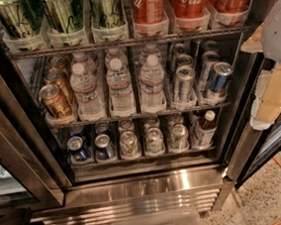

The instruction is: Pick coke can from top shelf of fridge

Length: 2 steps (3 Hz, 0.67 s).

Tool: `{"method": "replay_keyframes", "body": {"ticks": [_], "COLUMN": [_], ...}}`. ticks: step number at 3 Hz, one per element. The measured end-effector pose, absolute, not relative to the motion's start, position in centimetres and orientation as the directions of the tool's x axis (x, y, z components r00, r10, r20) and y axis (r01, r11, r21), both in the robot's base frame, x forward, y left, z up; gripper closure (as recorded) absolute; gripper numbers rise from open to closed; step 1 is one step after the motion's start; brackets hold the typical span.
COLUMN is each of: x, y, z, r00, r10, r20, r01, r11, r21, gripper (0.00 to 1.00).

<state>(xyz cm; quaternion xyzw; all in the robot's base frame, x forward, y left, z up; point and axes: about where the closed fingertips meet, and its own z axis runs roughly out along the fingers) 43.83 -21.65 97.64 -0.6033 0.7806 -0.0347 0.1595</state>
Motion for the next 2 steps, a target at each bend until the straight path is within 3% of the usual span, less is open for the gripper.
{"method": "replay_keyframes", "body": {"ticks": [2], "x": [44.04], "y": [-21.13], "z": [98.12], "r00": [-0.212], "r10": [-0.952], "r20": [-0.219], "r01": [-0.923], "r11": [0.269], "r21": [-0.275], "gripper": [0.0]}}
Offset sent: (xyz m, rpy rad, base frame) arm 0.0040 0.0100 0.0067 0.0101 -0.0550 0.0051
